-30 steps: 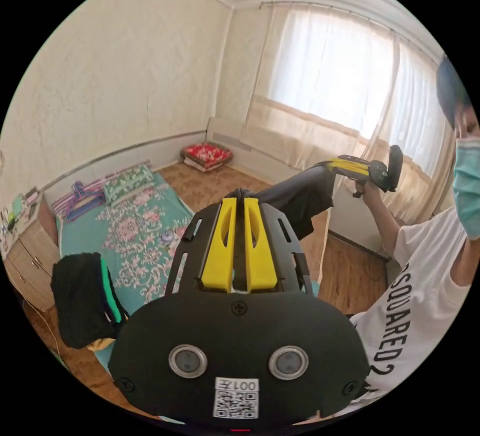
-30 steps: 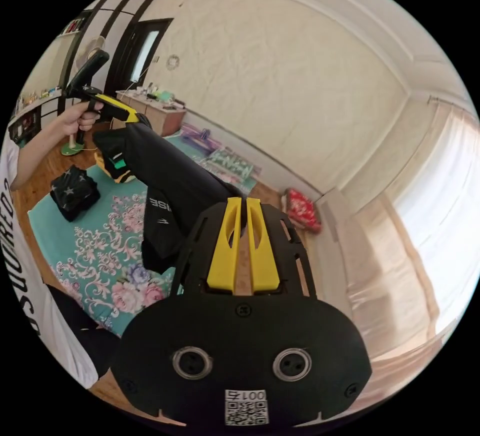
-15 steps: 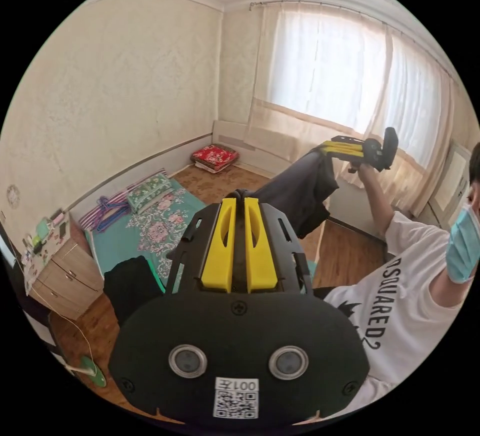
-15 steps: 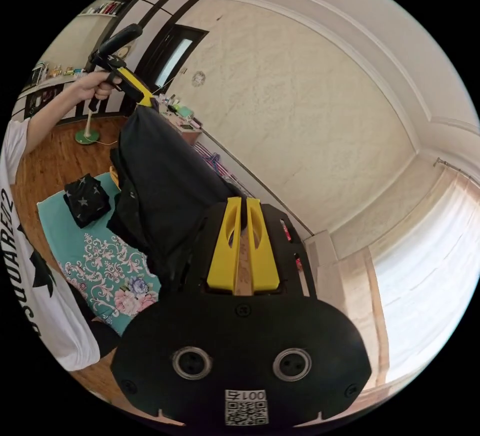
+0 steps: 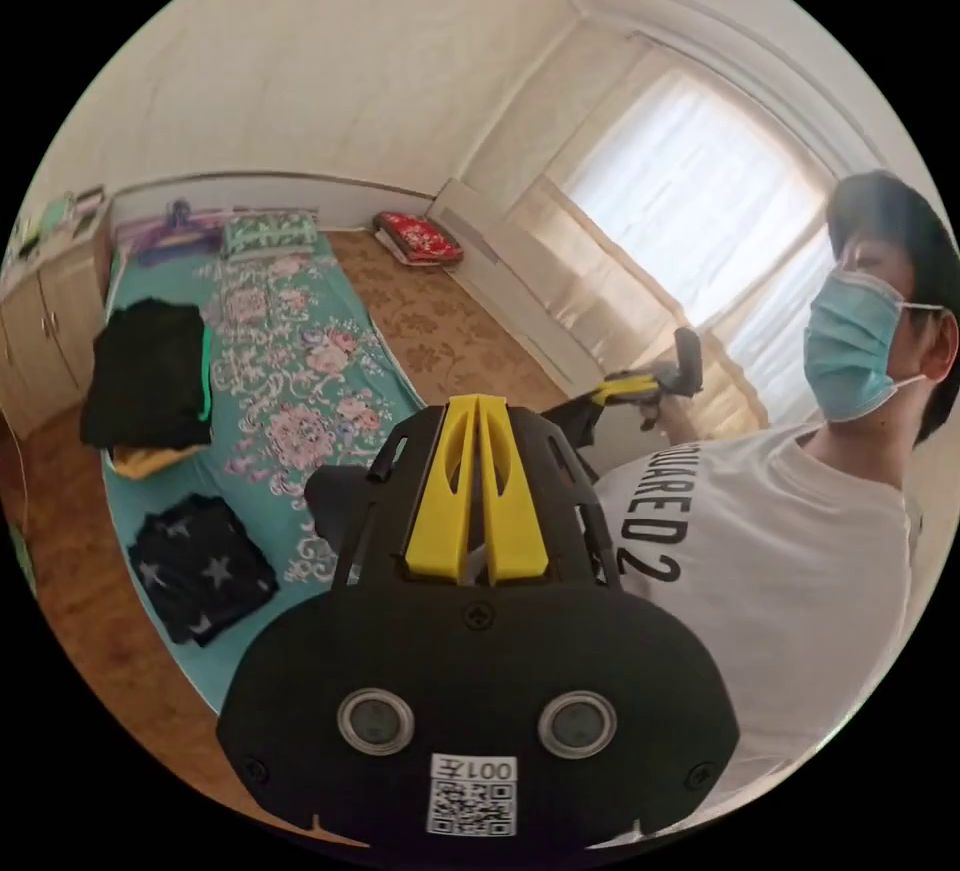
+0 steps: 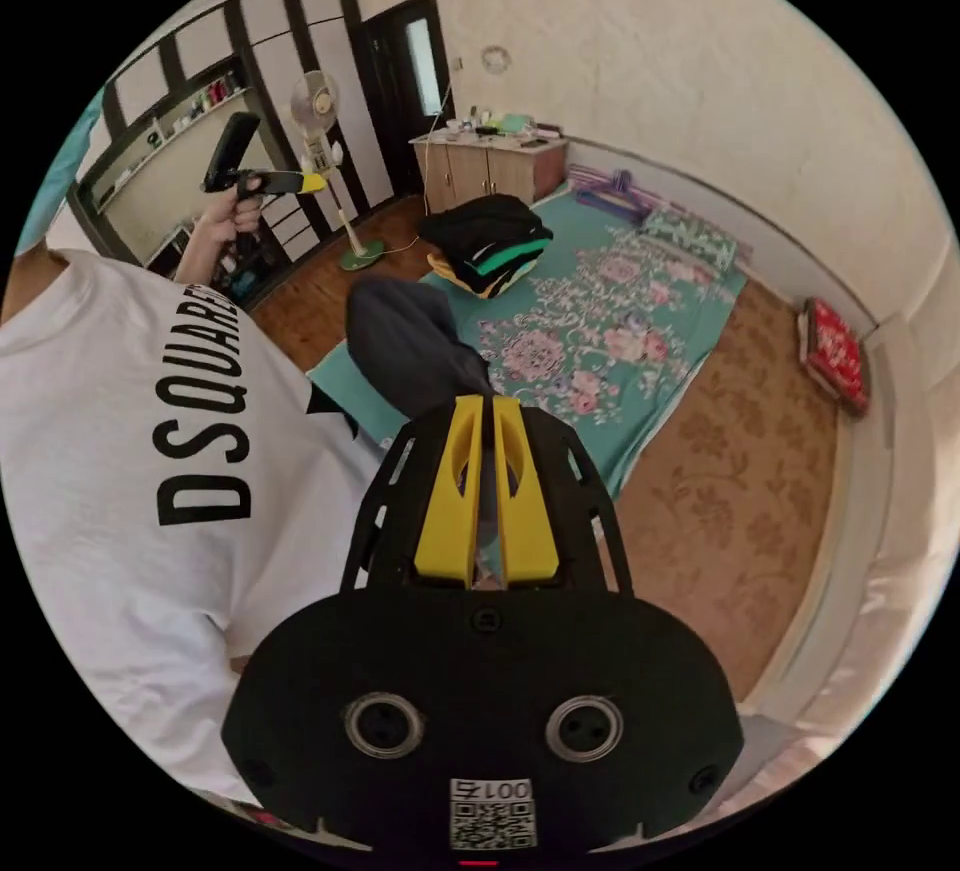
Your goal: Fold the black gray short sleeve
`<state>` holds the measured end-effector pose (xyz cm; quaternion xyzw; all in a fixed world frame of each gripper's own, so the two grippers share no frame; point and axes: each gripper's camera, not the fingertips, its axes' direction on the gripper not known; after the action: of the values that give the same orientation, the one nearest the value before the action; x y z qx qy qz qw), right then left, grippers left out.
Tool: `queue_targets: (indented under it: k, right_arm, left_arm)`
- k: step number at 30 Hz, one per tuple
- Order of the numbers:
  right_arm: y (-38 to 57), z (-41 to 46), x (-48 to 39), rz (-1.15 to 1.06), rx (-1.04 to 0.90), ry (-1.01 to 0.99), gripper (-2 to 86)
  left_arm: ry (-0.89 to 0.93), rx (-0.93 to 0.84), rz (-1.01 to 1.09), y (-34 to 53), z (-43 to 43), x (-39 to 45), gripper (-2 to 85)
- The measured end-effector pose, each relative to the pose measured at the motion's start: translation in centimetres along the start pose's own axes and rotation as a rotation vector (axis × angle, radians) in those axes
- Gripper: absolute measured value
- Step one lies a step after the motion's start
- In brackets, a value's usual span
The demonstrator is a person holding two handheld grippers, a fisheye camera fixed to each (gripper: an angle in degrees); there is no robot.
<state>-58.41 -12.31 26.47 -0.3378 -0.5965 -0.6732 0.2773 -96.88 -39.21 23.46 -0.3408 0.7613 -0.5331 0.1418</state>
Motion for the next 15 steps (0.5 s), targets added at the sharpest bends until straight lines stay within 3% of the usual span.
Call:
queue_targets:
  k: [4,10,15]
  right_arm:
    - [0.9,5.0,3.8,0.150,-0.040,-0.245,0.8]
    - [-2.9,7.1,8.4,0.132,-0.035,-0.304,0.8]
    - [-4.2,4.9,11.9,0.147,0.042,-0.381,0.9]
  left_arm:
    - [0.045,-0.139,-0.154,0.3,3.9,-5.4,-0.6]
    - [0.335,-0.438,-0.146,2.7,16.4,-9.4,6.2]
    - [0.284,-0.641,-0.164,5.2,21.7,-12.2,14.9]
